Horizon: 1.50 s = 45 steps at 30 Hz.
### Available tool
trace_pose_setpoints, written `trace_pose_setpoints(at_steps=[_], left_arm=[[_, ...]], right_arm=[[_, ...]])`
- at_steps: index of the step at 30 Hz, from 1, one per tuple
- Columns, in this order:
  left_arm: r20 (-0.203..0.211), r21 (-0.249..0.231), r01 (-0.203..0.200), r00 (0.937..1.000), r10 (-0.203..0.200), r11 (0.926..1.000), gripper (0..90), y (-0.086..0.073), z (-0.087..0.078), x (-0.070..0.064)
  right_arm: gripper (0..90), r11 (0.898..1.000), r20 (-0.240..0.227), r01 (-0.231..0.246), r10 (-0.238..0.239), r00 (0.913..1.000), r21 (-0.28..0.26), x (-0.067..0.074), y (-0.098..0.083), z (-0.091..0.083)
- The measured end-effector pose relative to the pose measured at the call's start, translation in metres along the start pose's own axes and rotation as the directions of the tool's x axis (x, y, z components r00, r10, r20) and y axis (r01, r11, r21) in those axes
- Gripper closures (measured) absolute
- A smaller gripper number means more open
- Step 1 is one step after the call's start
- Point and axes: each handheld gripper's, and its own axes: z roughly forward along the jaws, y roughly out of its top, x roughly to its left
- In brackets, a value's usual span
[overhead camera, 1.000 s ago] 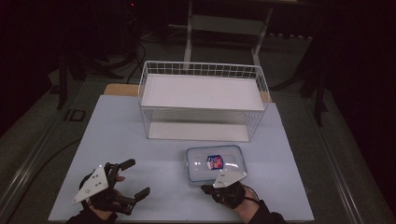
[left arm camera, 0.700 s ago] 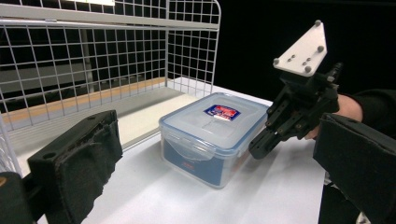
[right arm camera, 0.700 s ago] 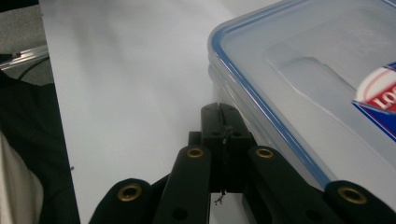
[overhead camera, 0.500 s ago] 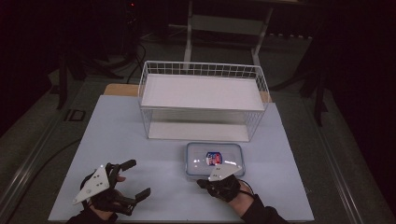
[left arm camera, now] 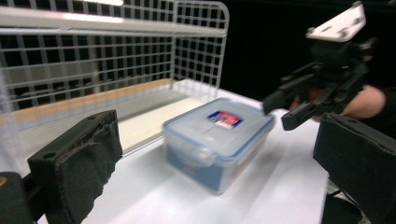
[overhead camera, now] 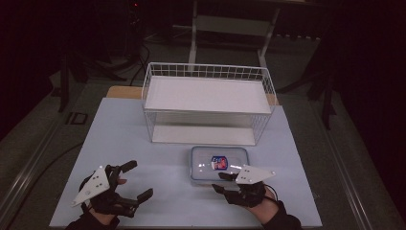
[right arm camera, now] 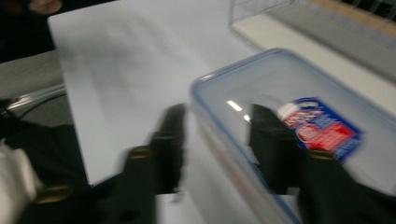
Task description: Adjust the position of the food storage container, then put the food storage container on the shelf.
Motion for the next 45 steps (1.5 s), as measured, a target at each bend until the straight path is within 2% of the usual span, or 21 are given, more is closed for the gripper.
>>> trace_pose_setpoints(at_steps=[4, 8, 9, 10, 15, 17, 20, 22, 24, 28, 29, 32, 33, 34, 37, 38, 39, 40, 42, 44, 45], left_arm=[[0.015, 0.022, 0.003, 0.9999, -0.003, 0.9998, 1.0, 0.004, 0.005, -0.005], [0.042, 0.043, 0.029, 0.9986, -0.030, 0.9987, 1.1, 0.011, 0.011, -0.010], [0.049, 0.047, 0.038, 0.9980, -0.040, 0.9982, 1.1, 0.014, 0.013, -0.011], [0.059, 0.049, 0.044, 0.9972, -0.046, 0.9978, 1.1, 0.016, 0.014, -0.011], [0.093, 0.079, 0.028, 0.9951, -0.035, 0.9965, 1.0, 0.039, 0.025, -0.013], [0.105, 0.076, 0.026, 0.9939, -0.034, 0.9967, 1.1, 0.047, 0.031, -0.012], [0.107, 0.082, 0.036, 0.9932, -0.045, 0.9960, 1.1, 0.053, 0.037, -0.010], [0.107, 0.100, 0.062, 0.9916, -0.073, 0.9931, 1.0, 0.059, 0.048, -0.006], [0.107, 0.116, 0.069, 0.9909, -0.082, 0.9909, 1.0, 0.060, 0.052, -0.005], [0.107, 0.161, 0.108, 0.9862, -0.126, 0.9811, 1.0, 0.062, 0.072, 0.002], [0.112, 0.188, 0.130, 0.9819, -0.153, 0.9735, 1.0, 0.063, 0.083, 0.004], [0.117, 0.201, 0.133, 0.9804, -0.159, 0.9705, 1.0, 0.063, 0.089, 0.005], [0.104, 0.237, 0.151, 0.9783, -0.180, 0.9598, 1.0, 0.063, 0.103, 0.009], [0.104, 0.247, 0.166, 0.9750, -0.196, 0.9547, 1.0, 0.063, 0.107, 0.010], [0.088, 0.292, 0.234, 0.9589, -0.270, 0.9274, 1.0, 0.058, 0.122, 0.018], [0.088, 0.292, 0.234, 0.9589, -0.270, 0.9274, 1.0, 0.058, 0.122, 0.018], [0.069, 0.316, 0.261, 0.9524, -0.297, 0.9119, 1.0, 0.053, 0.129, 0.021], [0.061, 0.328, 0.271, 0.9499, -0.307, 0.9049, 1.0, 0.050, 0.133, 0.023], [0.055, 0.356, 0.310, 0.9346, -0.351, 0.8814, 1.1, 0.043, 0.139, 0.026], [0.039, 0.385, 0.346, 0.9201, -0.390, 0.8556, 1.0, 0.036, 0.145, 0.030], [0.035, 0.390, 0.371, 0.9085, -0.416, 0.8427, 1.0, 0.032, 0.148, 0.033]], right_arm=[[14.2, 0.998, -0.027, -0.043, 0.042, 0.9987, -0.038, -0.007, -0.002, -0.010], [13.3, 0.994, 0.001, -0.064, 0.064, 0.9979, -0.084, -0.012, -0.001, -0.019], [13.8, 0.994, 0.047, -0.014, 0.019, 0.9987, -0.107, -0.015, 0.001, -0.026], [13.7, 0.994, 0.067, -0.005, 0.012, 0.9977, -0.112, -0.016, 0.002, -0.030], [11.4, 0.982, 0.234, 0.054, -0.010, 0.9722, -0.183, -0.017, 0.004, -0.053], [13.5, 0.982, 0.214, 0.042, -0.001, 0.9769, -0.186, -0.021, 0.004, -0.061], [16.4, 0.979, 0.247, 0.043, 0.008, 0.9690, -0.200, -0.024, 0.003, -0.070], [16.9, 0.982, 0.236, -0.016, 0.061, 0.9700, -0.187, -0.028, 0.002, -0.074], [16.9, 0.980, 0.237, -0.026, 0.074, 0.9687, -0.200, -0.031, 0.001, -0.077], [15.3, 0.976, 0.243, -0.019, 0.073, 0.9674, -0.217, -0.034, 0.001, -0.080], [13.4, 0.974, 0.242, -0.031, 0.086, 0.9665, -0.225, -0.037, 0.001, -0.082], [13.2, 0.973, 0.245, -0.038, 0.094, 0.9650, -0.228, -0.041, 0.001, -0.085], [12.6, 0.971, 0.250, -0.040, 0.100, 0.9629, -0.235, -0.045, 0.000, -0.087], [12.2, 0.972, 0.253, -0.046, 0.106, 0.9617, -0.232, -0.047, 0.000, -0.087], [11.4, 0.970, 0.252, -0.067, 0.127, 0.9592, -0.234, -0.051, -0.001, -0.087], [11.4, 0.970, 0.252, -0.067, 0.127, 0.9592, -0.234, -0.051, -0.001, -0.087], [10.5, 0.970, 0.253, -0.071, 0.131, 0.9586, -0.232, -0.052, -0.002, -0.086], [10.4, 0.969, 0.286, -0.081, 0.148, 0.9468, -0.233, -0.052, -0.003, -0.083], [10.0, 0.969, 0.309, -0.084, 0.156, 0.9383, -0.234, -0.052, -0.004, -0.081], [10.0, 0.966, 0.288, -0.101, 0.170, 0.9425, -0.239, -0.052, -0.006, -0.079], [10.0, 0.967, 0.298, -0.098, 0.168, 0.9397, -0.236, -0.052, -0.006, -0.077]])
